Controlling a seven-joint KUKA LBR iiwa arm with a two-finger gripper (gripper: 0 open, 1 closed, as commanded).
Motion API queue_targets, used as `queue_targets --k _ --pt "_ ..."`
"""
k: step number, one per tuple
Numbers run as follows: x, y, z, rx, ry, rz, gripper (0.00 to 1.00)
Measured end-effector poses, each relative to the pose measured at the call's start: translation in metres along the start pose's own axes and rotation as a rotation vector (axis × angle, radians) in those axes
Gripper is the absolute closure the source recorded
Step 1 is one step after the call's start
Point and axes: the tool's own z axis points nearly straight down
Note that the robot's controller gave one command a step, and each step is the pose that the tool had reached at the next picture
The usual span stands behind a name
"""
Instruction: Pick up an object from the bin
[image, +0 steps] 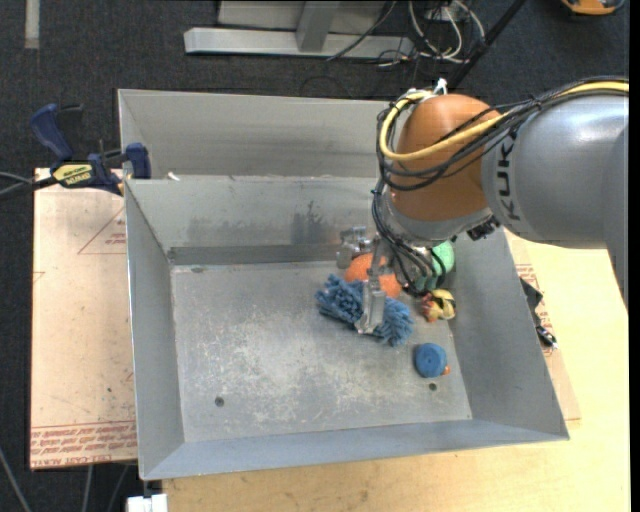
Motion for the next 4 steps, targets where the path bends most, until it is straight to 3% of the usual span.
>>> queue_targets --k 1,2,3,4 --pt "-0.005 -0.027 0.008 -0.001 0.006 0.019 0.00" --pt "-0.022 -0.035 0.032 -0.001 -0.005 -0.058 0.00" --pt "0.009 -0.018 0.063 -0.001 -0.002 0.192 1.00" --pt "0.009 -0.018 0.063 -0.002 -0.002 0.193 1.00"
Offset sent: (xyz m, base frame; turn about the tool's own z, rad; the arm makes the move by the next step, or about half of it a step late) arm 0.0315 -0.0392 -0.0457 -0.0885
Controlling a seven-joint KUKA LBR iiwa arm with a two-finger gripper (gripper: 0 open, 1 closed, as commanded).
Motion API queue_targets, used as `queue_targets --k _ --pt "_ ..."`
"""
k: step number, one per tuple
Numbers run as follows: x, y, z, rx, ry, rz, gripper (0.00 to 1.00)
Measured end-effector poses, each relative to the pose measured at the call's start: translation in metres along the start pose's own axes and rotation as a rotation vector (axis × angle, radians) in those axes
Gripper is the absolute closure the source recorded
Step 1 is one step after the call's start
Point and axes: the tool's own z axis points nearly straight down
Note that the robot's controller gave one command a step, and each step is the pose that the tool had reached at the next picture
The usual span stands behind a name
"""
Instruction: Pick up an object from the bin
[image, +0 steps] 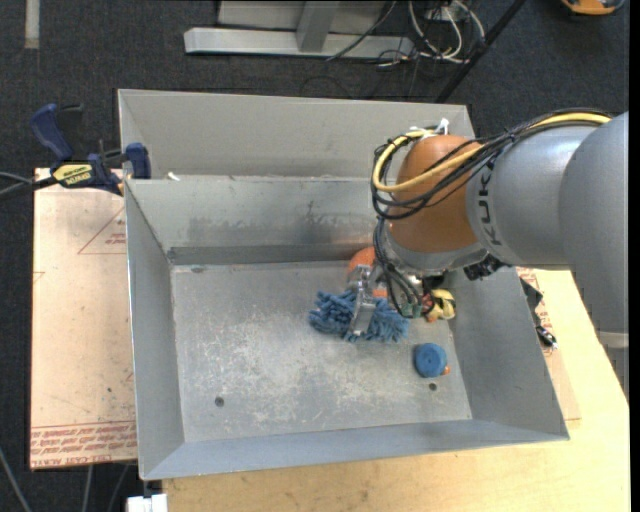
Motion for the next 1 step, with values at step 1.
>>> queue_targets --k 1 --pt "0.0013 0.0050 -0.1448 -0.001 -0.006 -0.003 1.00"
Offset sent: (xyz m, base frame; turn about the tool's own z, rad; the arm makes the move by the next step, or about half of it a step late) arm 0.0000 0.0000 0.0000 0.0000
